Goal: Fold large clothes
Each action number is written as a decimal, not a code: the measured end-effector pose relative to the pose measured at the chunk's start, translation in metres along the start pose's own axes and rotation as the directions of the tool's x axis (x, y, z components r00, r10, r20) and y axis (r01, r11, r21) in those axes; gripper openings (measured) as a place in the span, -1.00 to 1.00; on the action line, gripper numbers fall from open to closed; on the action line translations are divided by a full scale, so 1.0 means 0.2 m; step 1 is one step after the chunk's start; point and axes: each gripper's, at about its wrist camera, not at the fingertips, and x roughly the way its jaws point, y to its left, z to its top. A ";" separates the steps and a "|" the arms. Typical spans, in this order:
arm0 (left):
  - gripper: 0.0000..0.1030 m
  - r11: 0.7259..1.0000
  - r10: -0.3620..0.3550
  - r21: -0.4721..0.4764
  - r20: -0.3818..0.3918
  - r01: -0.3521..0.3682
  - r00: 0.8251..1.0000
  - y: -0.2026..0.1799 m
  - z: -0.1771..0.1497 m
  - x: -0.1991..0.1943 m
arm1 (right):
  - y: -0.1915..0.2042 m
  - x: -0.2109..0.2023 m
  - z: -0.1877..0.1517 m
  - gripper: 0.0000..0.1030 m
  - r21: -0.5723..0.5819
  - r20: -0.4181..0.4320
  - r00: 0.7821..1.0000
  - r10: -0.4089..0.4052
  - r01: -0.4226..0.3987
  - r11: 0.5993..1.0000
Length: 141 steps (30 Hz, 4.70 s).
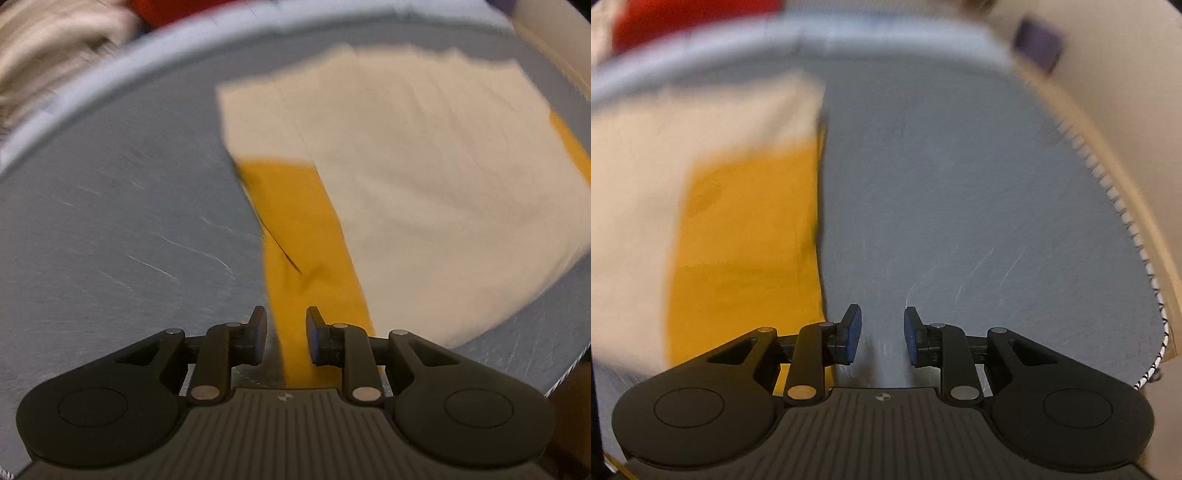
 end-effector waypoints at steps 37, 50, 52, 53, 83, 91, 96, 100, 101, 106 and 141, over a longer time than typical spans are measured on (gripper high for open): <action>0.23 0.445 -0.166 -0.848 0.240 0.289 0.957 0.00 -0.61 0.20 | 0.48 -0.56 -0.40 -0.05 0.021 0.339 0.912 0.230 -0.252 0.968; 0.37 0.351 -0.082 -0.850 0.391 0.393 0.917 0.05 -0.56 0.32 | 0.57 -0.52 -0.41 -0.05 -0.043 0.305 0.926 0.223 -0.221 0.974; 0.37 0.350 -0.083 -0.845 0.401 0.403 0.912 0.07 -0.53 0.35 | 0.57 -0.52 -0.41 -0.05 -0.042 0.301 0.927 0.224 -0.221 0.974; 0.37 0.344 -0.087 -0.845 0.406 0.410 0.910 0.08 -0.52 0.36 | 0.58 -0.52 -0.40 -0.05 -0.041 0.299 0.928 0.223 -0.221 0.974; -0.67 0.768 0.029 -0.608 0.350 0.203 0.936 0.19 -0.36 -0.38 | 1.31 -0.49 -0.35 -0.05 -0.182 0.259 0.872 0.415 -0.378 0.908; -0.67 0.752 0.035 -0.621 0.372 0.221 0.927 0.16 -0.41 -0.39 | 1.50 -0.31 -0.34 -0.14 -0.085 0.095 0.865 0.492 -0.486 0.870; -0.66 0.789 0.047 -0.585 0.362 0.187 0.931 0.11 -0.40 -0.39 | 1.59 -0.13 -0.35 -0.12 -0.038 -0.051 0.896 0.440 -0.442 0.896; -0.66 0.772 0.042 -0.606 0.352 0.193 0.935 0.14 -0.38 -0.37 | 1.58 -0.19 -0.35 -0.14 -0.052 -0.028 0.897 0.441 -0.442 0.895; -0.66 0.767 0.042 -0.612 0.348 0.193 0.937 0.14 -0.38 -0.36 | 1.56 -0.22 -0.35 -0.14 -0.063 -0.004 0.900 0.435 -0.434 0.899; -0.66 0.771 0.060 -0.612 0.344 0.175 0.937 0.11 -0.35 -0.38 | 1.41 -0.36 -0.33 -0.14 -0.105 0.130 0.903 0.410 -0.399 0.911; -0.62 0.936 -0.347 0.142 0.515 0.321 0.784 -1.56 0.19 -0.39 | 0.21 -0.55 -0.33 -0.07 0.155 0.448 0.862 0.238 -0.337 0.929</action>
